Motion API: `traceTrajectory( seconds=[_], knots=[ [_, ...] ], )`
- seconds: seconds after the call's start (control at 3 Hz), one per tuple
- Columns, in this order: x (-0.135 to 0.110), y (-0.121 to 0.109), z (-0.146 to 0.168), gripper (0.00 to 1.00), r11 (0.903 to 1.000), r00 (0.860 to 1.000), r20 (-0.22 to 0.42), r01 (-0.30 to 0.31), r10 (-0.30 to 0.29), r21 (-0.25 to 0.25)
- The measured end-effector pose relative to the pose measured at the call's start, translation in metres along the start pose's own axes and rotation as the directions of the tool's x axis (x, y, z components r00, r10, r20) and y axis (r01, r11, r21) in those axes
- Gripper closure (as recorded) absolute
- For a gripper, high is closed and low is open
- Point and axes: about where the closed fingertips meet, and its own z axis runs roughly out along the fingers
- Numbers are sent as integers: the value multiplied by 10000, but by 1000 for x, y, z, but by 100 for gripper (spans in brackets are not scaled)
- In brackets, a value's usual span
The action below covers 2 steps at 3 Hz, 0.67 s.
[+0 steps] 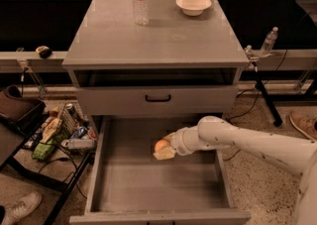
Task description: Place orange into middle drawer
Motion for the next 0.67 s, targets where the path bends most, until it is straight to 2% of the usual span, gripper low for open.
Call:
traceTrajectory(
  seconds=[0.33, 0.67],
  knots=[
    [35, -6, 53, 100, 9995, 9999, 5, 132, -132, -276],
    [59, -8, 87, 100, 9990, 9995, -200, 235, -243, -391]
  ],
)
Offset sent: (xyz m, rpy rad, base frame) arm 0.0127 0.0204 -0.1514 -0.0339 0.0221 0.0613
